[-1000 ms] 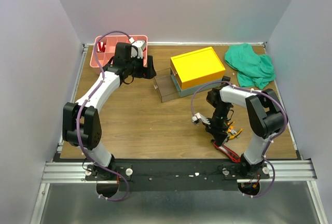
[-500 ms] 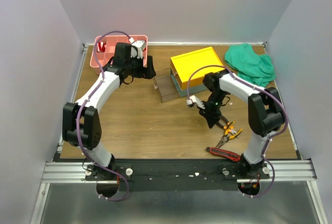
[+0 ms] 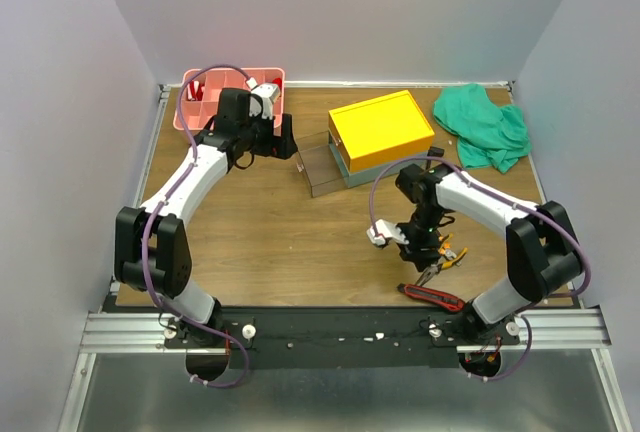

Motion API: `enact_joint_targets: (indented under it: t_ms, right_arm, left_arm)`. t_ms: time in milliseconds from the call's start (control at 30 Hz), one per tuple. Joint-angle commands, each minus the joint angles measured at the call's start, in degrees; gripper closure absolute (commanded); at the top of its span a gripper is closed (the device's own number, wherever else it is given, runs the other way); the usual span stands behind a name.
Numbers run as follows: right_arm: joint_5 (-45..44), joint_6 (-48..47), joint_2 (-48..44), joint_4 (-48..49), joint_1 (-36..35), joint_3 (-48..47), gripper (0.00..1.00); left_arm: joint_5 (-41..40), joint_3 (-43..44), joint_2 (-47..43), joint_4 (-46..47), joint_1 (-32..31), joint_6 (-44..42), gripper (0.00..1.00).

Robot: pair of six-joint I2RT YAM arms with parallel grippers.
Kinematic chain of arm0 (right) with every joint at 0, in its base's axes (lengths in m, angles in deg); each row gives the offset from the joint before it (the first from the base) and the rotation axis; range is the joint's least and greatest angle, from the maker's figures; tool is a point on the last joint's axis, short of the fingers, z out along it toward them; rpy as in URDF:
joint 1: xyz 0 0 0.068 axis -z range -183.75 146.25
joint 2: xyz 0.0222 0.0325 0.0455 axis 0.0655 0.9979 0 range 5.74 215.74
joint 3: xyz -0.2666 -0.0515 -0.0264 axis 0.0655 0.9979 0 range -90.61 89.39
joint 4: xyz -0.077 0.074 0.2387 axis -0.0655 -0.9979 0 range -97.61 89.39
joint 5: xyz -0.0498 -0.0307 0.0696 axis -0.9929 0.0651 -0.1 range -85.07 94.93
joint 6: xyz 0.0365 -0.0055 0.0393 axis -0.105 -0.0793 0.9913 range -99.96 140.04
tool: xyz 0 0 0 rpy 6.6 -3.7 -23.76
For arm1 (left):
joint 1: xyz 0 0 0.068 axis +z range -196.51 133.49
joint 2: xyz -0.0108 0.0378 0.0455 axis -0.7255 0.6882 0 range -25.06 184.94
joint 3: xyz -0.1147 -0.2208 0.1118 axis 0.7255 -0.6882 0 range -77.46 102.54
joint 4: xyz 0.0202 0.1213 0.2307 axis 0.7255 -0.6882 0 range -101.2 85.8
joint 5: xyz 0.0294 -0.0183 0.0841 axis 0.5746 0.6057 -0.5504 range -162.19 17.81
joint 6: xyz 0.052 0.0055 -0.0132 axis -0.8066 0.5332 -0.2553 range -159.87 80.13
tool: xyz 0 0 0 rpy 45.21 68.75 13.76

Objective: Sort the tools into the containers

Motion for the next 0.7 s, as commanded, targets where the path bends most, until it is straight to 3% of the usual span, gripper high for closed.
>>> enact_joint_targets:
  t_ms: [0, 300, 667]
  right_arm:
    - [2.2, -1.1, -0.5, 6.4, -3.5, 2.9, 0.39]
    - [2.4, 2.2, -5.1, 14.6, -8.8, 10.3, 0.38]
    - [1.8, 4.0, -3.5, 16.9, -11.2, 11.2, 0.38]
  left_arm:
    - [-1.4, -0.7, -1.0, -0.1, 0.3, -1.7, 0.01]
    - [-2.2, 1.2, 0.7, -1.0, 0.3, -3.8, 0.01]
    - [-2.2, 2.9, 4.3, -0.4, 0.9, -3.4, 0.01]
